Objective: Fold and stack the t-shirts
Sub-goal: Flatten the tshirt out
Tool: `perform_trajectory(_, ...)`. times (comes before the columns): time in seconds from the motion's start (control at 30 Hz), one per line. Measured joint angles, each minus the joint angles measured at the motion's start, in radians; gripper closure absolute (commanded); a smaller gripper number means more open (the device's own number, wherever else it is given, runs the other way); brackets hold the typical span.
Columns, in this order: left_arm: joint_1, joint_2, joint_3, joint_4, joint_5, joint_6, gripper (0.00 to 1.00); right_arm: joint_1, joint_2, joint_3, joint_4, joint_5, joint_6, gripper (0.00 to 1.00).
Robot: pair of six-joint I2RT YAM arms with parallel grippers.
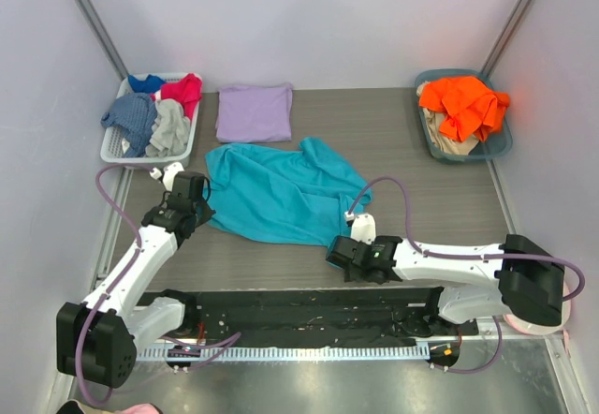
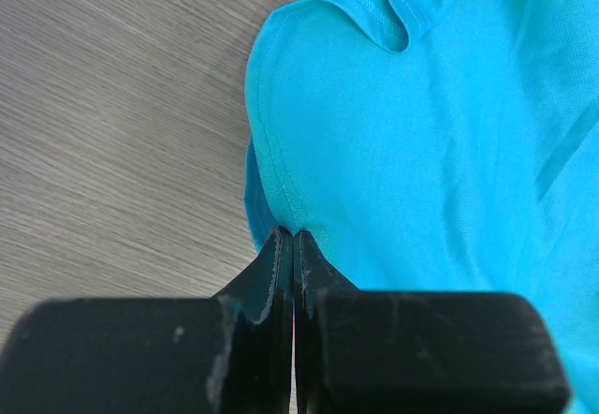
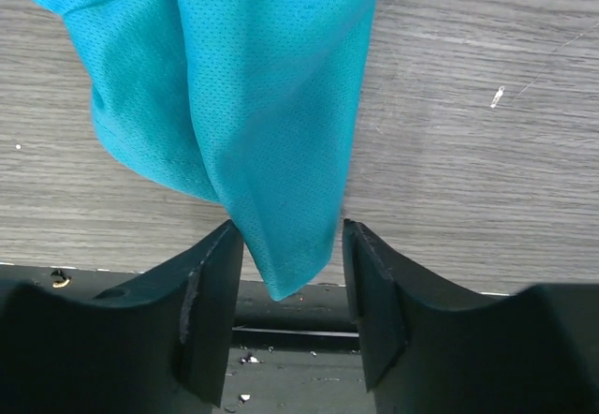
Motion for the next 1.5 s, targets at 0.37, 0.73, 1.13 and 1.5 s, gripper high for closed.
perform_trajectory(0.37,0.000,0.000,0.000,0.000,0.003,0.000,1.00,0.000,0.000,-0.019,0.026,0.003,0.013,0.80)
perform_trajectory(0.73,0.000,-0.014,0.000,-0.006,0.003,0.015,1.00,0.000,-0.043,-0.019,0.020,0.006,0.014,0.90)
perform_trajectory(1.13,0.000,-0.035,-0.003,-0.014,0.005,0.023,1.00,0.000,-0.120,-0.014,-0.026,0.021,0.018,0.64)
perform_trajectory(1.5,0.000,-0.047,-0.025,-0.016,0.008,0.023,1.00,0.000,-0.119,-0.014,-0.025,-0.002,0.016,0.64)
